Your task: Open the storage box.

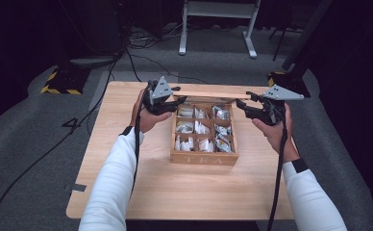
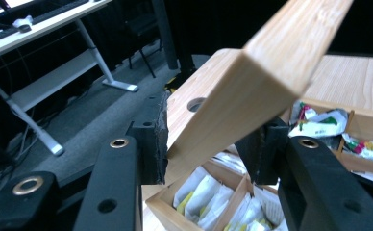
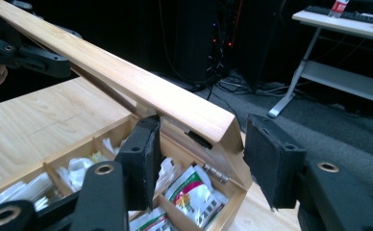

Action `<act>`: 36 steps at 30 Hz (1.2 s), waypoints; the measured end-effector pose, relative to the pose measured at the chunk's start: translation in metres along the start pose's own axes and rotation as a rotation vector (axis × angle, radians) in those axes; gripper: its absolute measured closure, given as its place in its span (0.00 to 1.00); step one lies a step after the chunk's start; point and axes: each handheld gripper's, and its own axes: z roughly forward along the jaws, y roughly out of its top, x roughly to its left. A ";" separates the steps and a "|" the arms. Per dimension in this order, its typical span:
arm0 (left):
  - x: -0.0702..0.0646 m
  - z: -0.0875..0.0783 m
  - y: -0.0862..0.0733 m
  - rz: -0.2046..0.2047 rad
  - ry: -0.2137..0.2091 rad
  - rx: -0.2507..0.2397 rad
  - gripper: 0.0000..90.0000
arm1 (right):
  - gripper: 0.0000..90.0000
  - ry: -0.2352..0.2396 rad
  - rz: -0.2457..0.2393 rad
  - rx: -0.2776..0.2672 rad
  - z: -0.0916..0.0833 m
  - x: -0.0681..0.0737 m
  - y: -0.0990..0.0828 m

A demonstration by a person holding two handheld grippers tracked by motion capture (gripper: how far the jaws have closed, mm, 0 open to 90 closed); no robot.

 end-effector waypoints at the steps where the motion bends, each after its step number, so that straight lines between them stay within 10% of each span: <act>1: 0.000 0.000 0.000 0.000 0.000 0.000 0.63 | 0.54 -0.003 0.000 -0.006 0.001 -0.001 0.001; 17: 0.015 0.012 0.006 -0.049 0.042 -0.047 0.61 | 0.56 -0.030 0.006 -0.019 0.015 -0.014 0.020; 36: 0.022 0.035 0.017 -0.069 0.182 0.039 0.57 | 0.58 -0.096 0.045 -0.007 0.036 -0.028 0.042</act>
